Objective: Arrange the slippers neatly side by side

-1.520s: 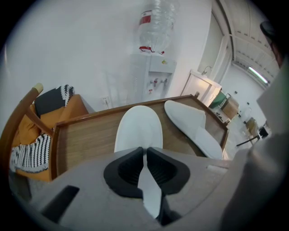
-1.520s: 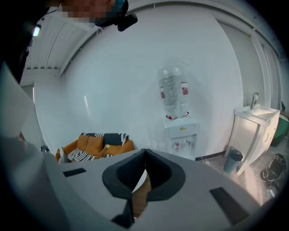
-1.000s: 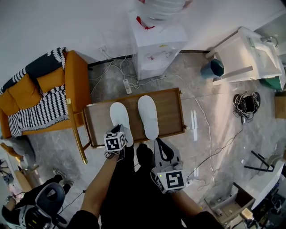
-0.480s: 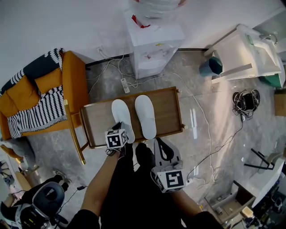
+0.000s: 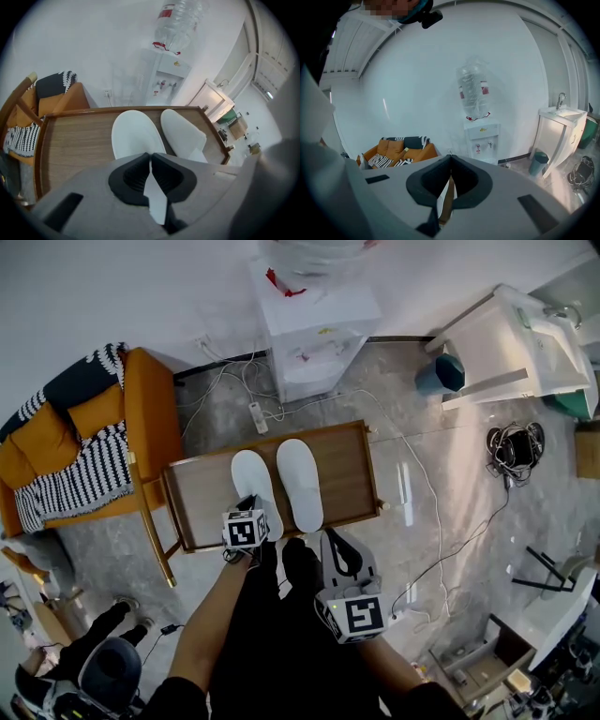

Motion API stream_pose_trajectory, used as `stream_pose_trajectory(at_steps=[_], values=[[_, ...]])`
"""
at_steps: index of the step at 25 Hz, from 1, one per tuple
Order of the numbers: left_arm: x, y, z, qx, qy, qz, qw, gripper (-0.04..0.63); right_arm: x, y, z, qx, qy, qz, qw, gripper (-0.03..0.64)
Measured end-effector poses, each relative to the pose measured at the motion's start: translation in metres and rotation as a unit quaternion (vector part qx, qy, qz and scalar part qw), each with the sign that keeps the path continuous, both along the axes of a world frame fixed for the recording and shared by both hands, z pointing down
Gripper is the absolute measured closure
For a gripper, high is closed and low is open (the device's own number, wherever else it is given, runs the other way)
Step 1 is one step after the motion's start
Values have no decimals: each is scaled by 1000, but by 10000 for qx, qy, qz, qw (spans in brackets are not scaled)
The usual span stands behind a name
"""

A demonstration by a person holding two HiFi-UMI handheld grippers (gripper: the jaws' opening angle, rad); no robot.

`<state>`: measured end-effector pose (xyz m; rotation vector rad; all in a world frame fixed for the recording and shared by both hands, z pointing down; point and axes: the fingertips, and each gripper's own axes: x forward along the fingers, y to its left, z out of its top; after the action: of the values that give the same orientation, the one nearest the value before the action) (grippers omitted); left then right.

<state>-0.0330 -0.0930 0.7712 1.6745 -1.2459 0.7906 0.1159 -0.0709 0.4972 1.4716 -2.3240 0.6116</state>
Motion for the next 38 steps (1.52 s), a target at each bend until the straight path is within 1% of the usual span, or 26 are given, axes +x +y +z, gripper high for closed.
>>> stream_pose_trajectory(at_steps=[10, 20, 24, 25, 26, 27, 29, 32, 35, 36, 38], values=[[16, -2, 5, -48, -29, 269, 9996, 565, 9, -7, 3, -28, -9, 71, 10000, 603], [20, 1, 17, -118, -58, 484, 9987, 565, 11, -8, 8, -72, 13, 113, 9999, 603], [22, 2, 18, -128, 109, 462, 9988, 561, 10, -7, 7, -55, 17, 122, 9999, 603], [23, 3, 18, -149, 172, 437, 9988, 551, 9, -7, 7, -49, 20, 120, 9999, 603], [23, 4, 18, -162, 220, 415, 9988, 495, 9, -7, 7, -43, 22, 115, 9999, 603], [23, 5, 18, -166, 251, 406, 9987, 458, 9, -7, 7, -38, 24, 106, 9999, 603], [23, 8, 14, -147, 294, 414, 9986, 439, 8, -7, 6, -28, 31, 88, 10000, 603], [20, 11, 4, -59, 404, 373, 9985, 430, 5, -8, 4, -15, 39, 80, 10000, 603], [9, 12, -19, 229, 466, 249, 9983, 437, 1, -7, 0, -13, 26, 75, 10000, 603], [3, 11, -31, 392, 456, 195, 9980, 460, 0, -8, -2, 14, 27, 68, 10000, 603], [-9, 7, -57, 789, 477, 64, 9957, 530, -4, -11, -8, 113, 21, 48, 9999, 603]])
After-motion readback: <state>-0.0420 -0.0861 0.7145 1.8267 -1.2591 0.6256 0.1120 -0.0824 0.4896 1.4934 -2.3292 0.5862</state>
